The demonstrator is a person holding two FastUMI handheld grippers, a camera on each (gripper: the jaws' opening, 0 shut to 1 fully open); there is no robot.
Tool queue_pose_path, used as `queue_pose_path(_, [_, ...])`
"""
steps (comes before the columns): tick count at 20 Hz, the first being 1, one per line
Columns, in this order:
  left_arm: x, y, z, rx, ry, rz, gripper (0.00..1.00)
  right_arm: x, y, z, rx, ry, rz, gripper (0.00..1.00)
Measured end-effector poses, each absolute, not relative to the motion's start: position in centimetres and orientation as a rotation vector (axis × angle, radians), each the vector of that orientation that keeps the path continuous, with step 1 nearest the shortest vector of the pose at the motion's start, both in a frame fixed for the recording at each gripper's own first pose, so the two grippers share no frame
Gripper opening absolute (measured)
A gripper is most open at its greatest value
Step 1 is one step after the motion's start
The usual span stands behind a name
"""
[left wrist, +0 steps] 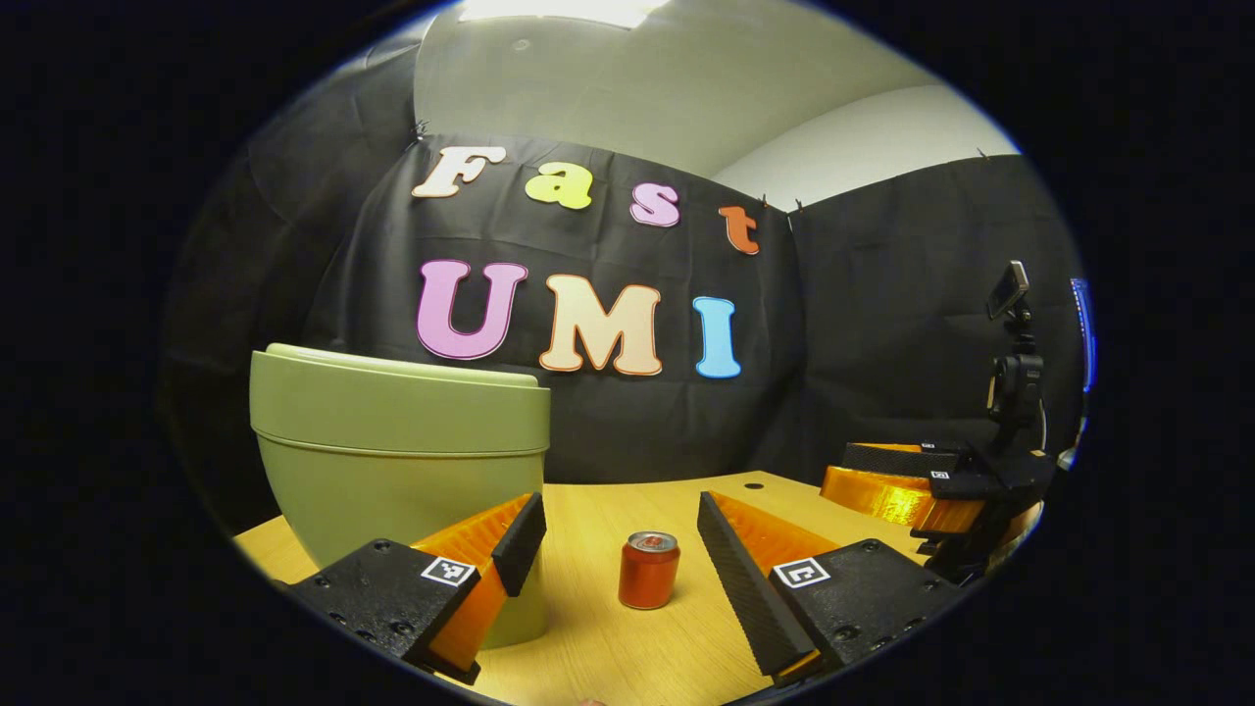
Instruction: Press the lid of the desktop garbage bin to open it, pick up the crumpled paper on the desktop and throw it into the bin, then pick up the pop can on the desktop and drop it into the bin, and finally close the garbage bin lid.
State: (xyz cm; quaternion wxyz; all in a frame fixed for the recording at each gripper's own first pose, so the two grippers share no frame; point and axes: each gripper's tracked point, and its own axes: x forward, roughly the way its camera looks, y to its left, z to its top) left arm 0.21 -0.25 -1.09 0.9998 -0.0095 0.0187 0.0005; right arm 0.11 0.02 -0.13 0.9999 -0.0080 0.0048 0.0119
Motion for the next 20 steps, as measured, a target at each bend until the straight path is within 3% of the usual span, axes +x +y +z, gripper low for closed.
queue_pose_path(15, [0.01,-0.33,-0.91,-0.01,0.032,0.004,0.94,0.05,0.03,-0.15,-0.036,0.021,0.031,0.98])
queue_pose_path(20, [0.1,-0.37,-1.37,0.003,0.06,0.005,0.79,-0.02,0.1,-0.1,-0.041,0.019,0.034,0.98])
